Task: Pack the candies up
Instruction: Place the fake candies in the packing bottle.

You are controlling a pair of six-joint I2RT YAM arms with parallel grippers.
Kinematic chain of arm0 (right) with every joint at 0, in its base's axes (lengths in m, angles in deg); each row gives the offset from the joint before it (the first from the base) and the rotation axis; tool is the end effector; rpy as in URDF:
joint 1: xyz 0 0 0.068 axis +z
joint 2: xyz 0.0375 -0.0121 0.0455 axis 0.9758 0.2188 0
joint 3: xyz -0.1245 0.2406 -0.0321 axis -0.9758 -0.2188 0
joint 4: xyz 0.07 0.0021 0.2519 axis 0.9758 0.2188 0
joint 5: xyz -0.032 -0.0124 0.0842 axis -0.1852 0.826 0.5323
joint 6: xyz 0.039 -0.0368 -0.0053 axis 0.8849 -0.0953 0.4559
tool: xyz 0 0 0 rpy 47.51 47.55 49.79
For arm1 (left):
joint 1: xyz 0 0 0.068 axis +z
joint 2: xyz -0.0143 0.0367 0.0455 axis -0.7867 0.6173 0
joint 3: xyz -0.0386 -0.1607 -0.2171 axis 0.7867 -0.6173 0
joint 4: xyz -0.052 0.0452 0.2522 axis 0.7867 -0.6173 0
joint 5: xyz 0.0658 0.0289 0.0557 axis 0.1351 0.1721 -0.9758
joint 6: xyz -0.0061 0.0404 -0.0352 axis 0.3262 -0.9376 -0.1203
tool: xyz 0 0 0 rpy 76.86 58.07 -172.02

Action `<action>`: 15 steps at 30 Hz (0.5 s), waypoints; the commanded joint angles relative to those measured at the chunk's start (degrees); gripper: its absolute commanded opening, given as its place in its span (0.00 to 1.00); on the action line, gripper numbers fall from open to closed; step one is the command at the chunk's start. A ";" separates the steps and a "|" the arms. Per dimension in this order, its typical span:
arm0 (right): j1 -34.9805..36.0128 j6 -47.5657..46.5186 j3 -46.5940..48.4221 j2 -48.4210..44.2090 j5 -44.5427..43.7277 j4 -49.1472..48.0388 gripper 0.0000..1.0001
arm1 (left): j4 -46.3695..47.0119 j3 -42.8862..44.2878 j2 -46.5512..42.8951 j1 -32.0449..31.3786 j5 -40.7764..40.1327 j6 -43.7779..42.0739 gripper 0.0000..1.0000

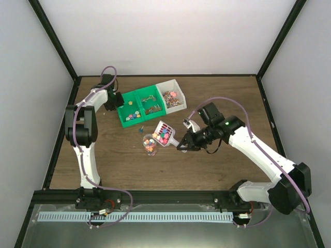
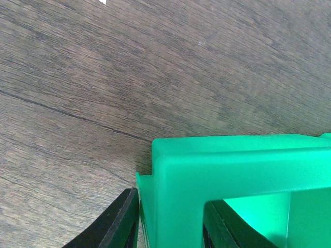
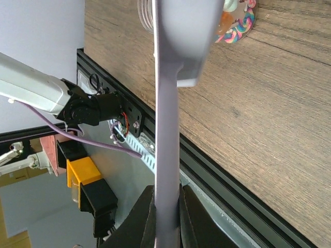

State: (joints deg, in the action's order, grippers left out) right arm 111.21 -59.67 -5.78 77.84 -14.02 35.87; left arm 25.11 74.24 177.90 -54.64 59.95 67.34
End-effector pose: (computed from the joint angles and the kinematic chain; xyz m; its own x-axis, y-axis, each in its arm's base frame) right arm 0.1797 0.1499 0.2898 -0.9608 -0.2390 -0.1408 -0.2602 0.6009 0.7558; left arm 0.4506 -0.0239 0.1730 -0.8539 -0.3888 -0.3459 -0.3277 0.9181 -0.2229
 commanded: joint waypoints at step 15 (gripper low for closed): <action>3.33 -5.51 13.17 5.53 -7.39 12.20 0.01 | 1.35 -0.70 -1.55 0.30 -0.19 -0.16 0.33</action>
State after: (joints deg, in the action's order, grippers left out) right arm 114.09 -62.88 4.56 82.67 -19.79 44.53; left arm 25.46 74.13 177.90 -54.64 59.93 67.29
